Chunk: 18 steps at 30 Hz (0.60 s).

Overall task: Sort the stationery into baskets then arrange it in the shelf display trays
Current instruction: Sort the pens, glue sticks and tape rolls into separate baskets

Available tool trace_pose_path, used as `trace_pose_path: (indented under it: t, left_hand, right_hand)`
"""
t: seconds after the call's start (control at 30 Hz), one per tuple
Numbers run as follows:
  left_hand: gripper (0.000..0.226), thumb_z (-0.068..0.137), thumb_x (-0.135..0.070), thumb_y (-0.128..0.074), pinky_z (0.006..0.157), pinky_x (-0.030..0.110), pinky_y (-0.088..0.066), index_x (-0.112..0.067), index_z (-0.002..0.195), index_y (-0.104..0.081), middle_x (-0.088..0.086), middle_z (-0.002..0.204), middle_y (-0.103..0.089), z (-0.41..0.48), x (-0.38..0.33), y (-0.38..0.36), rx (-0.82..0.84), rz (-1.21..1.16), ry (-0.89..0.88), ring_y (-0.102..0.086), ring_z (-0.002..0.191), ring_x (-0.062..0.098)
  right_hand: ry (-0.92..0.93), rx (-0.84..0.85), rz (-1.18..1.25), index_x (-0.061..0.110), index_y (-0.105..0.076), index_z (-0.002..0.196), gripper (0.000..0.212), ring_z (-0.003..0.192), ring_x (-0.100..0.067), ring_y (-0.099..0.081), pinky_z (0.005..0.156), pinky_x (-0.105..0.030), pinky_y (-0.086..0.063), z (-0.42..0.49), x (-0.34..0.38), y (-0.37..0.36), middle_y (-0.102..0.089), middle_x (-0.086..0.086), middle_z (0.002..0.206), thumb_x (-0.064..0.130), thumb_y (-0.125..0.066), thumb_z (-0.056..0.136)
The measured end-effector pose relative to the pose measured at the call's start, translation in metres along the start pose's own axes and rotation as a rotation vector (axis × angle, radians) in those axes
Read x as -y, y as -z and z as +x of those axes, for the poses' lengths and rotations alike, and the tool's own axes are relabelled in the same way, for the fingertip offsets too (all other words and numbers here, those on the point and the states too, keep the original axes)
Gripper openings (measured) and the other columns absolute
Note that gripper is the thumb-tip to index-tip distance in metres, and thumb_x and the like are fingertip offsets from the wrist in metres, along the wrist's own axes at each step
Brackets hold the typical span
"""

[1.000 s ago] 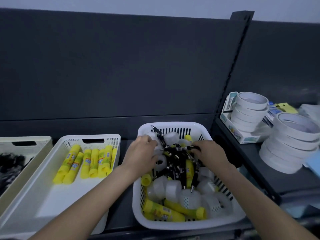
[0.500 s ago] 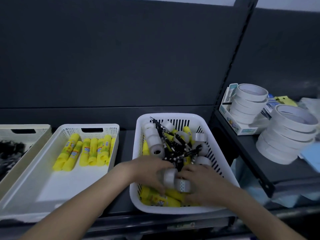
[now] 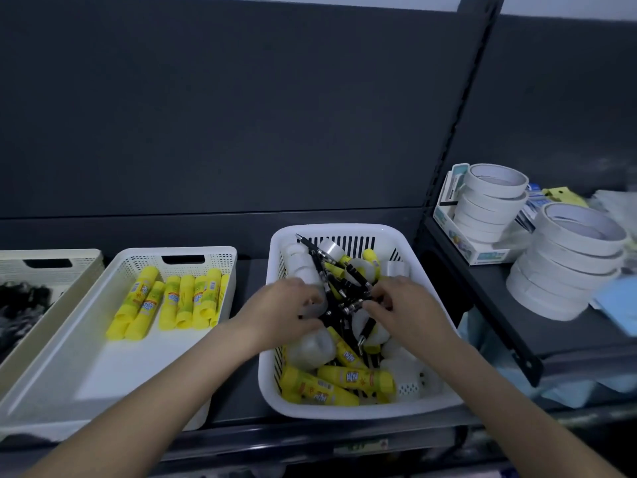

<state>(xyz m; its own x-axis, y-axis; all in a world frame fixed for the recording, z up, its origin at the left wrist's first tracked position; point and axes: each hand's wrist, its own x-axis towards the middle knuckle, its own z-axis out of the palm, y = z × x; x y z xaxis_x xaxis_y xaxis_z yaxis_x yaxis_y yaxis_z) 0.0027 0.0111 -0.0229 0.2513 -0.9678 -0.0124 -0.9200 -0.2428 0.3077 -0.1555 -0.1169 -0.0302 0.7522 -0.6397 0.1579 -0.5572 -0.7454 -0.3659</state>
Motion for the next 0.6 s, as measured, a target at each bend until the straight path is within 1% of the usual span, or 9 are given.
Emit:
trace_pose_path:
  t: [0.07, 0.1, 0.17, 0.23, 0.33, 0.43, 0.47, 0.53, 0.6]
  left_hand:
    - [0.050, 0.083, -0.045, -0.058, 0.092, 0.033, -0.042, -0.027, 0.129, -0.048, -0.003, 0.121, -0.050, -0.005, -0.008, -0.006, 0.191, 0.073, -0.052, -0.047, 0.115, 0.016]
    - [0.052, 0.081, -0.046, -0.059, 0.090, 0.034, -0.041, -0.027, 0.128, -0.049, -0.002, 0.121, -0.050, -0.006, -0.012, -0.012, 0.250, 0.159, -0.072, -0.048, 0.113, 0.019]
    - [0.041, 0.081, -0.041, -0.057, 0.085, 0.036, -0.040, -0.021, 0.117, -0.054, 0.001, 0.115, -0.052, -0.005, -0.017, -0.022, 0.251, 0.271, -0.085, -0.052, 0.106, 0.023]
    - [0.031, 0.082, -0.031, -0.053, 0.083, 0.037, -0.045, -0.017, 0.109, -0.057, 0.003, 0.108, -0.058, -0.001, -0.018, -0.023, 0.156, 0.246, -0.061, -0.056, 0.100, 0.026]
    - [0.039, 0.084, -0.027, -0.052, 0.094, 0.035, -0.043, -0.021, 0.122, -0.052, 0.001, 0.124, -0.054, 0.009, -0.013, -0.014, -0.031, 0.157, -0.025, -0.050, 0.114, 0.022]
    - [0.060, 0.086, -0.032, -0.055, 0.105, 0.032, -0.030, -0.025, 0.141, -0.033, 0.003, 0.146, -0.032, 0.013, -0.004, -0.005, -0.097, 0.221, 0.057, -0.030, 0.134, 0.022]
    - [0.062, 0.086, -0.034, -0.057, 0.104, 0.032, -0.030, -0.024, 0.141, -0.031, 0.005, 0.146, -0.029, 0.011, -0.003, -0.003, -0.120, 0.245, 0.098, -0.028, 0.134, 0.024]
    - [0.053, 0.086, -0.037, -0.057, 0.096, 0.031, -0.034, -0.021, 0.134, -0.041, 0.006, 0.134, -0.040, 0.006, 0.002, -0.002, -0.171, 0.289, 0.134, -0.038, 0.124, 0.025]
    - [0.037, 0.089, -0.040, -0.051, 0.093, 0.031, -0.033, -0.018, 0.119, -0.054, 0.003, 0.119, -0.053, -0.001, 0.004, -0.002, -0.108, 0.380, 0.129, -0.046, 0.114, 0.023]
  right_hand:
    - [0.002, 0.066, 0.046, 0.012, -0.060, 0.110, 0.029, 0.083, -0.013, -0.052, 0.065, -0.022, -0.041, -0.004, 0.002, 0.001, -0.061, -0.004, 0.095, 0.032, -0.056, 0.090]
    - [-0.001, 0.139, 0.054, 0.012, -0.058, 0.116, 0.033, 0.085, -0.013, -0.052, 0.066, -0.021, -0.042, -0.005, 0.003, 0.002, -0.060, -0.004, 0.098, 0.031, -0.056, 0.089]
    - [-0.005, 0.305, -0.049, 0.020, -0.044, 0.133, 0.052, 0.101, -0.019, -0.053, 0.078, -0.027, -0.045, -0.009, 0.004, 0.000, -0.052, -0.006, 0.117, 0.036, -0.059, 0.085]
    - [0.004, 0.365, -0.209, 0.028, -0.031, 0.140, 0.068, 0.110, -0.026, -0.053, 0.086, -0.033, -0.047, -0.013, 0.006, -0.006, -0.043, -0.006, 0.126, 0.041, -0.063, 0.081]
    - [0.035, 0.240, -0.159, 0.017, -0.044, 0.125, 0.044, 0.100, -0.027, -0.058, 0.080, -0.038, -0.052, -0.001, 0.011, -0.021, -0.053, -0.008, 0.117, 0.031, -0.057, 0.086]
    - [-0.010, 0.153, -0.015, 0.011, -0.048, 0.118, 0.035, 0.098, -0.029, -0.060, 0.078, -0.041, -0.052, 0.012, 0.014, -0.030, -0.059, -0.011, 0.108, 0.022, -0.059, 0.086]
    - [-0.042, 0.110, 0.021, 0.010, -0.048, 0.120, 0.035, 0.098, -0.029, -0.060, 0.078, -0.042, -0.052, 0.013, 0.011, -0.031, -0.060, -0.012, 0.108, 0.019, -0.058, 0.087]
    - [-0.122, 0.035, 0.095, 0.007, -0.048, 0.116, 0.032, 0.092, -0.027, -0.062, 0.074, -0.038, -0.052, 0.010, 0.005, -0.027, -0.060, -0.010, 0.103, 0.017, -0.059, 0.088]
    - [-0.137, 0.046, 0.078, 0.008, -0.051, 0.097, 0.020, 0.083, -0.023, -0.059, 0.065, -0.030, -0.045, 0.002, 0.003, -0.017, -0.054, -0.003, 0.086, 0.024, -0.061, 0.088]
